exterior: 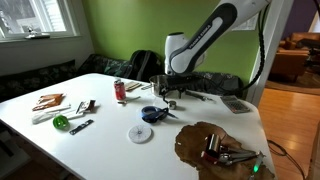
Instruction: Pick up the silver measuring spoon from the table and put it in the silver pot
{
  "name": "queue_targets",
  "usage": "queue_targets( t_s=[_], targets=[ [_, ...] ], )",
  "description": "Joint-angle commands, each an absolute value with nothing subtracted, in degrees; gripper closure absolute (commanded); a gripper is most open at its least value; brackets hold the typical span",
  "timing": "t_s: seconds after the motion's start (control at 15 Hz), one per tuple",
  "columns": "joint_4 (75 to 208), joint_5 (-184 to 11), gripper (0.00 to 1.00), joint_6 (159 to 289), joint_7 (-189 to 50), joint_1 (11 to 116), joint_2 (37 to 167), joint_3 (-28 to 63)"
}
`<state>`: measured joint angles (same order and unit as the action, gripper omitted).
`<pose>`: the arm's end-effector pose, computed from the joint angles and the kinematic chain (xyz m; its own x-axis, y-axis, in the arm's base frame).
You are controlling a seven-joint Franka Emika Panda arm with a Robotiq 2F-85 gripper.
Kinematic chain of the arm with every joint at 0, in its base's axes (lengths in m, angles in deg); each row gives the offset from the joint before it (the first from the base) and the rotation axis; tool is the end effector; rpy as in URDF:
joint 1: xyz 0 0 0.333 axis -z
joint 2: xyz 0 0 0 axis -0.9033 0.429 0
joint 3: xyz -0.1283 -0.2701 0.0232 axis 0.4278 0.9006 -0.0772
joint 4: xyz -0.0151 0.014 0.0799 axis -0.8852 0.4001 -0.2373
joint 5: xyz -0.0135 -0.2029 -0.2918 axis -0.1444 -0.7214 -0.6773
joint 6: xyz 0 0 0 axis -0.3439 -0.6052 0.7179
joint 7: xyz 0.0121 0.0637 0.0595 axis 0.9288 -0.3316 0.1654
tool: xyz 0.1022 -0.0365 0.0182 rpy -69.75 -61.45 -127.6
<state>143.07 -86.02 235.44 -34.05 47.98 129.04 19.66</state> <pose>0.6494 0.1327 0.1987 0.8902 -0.4228 0.1694 -0.4267 -0.9043 -0.0150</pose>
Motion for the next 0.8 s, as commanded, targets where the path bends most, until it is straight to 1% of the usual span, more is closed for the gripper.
queue_targets(
  t_s=[0.0,0.47,0.53,0.6,0.73],
  targets=[
    [138.1,-86.0,0.0,234.4,-30.0,46.5,134.5,20.9],
    [133.3,-85.7,0.0,234.9,-25.9,46.3,138.8,21.2],
    [132.9,-85.9,0.11,235.1,-25.3,46.2,139.1,21.5],
    [132.5,-86.0,0.26,235.0,-24.8,46.0,139.4,21.7],
    [131.7,-86.2,0.4,234.7,-23.9,45.8,139.9,22.1]
  ],
)
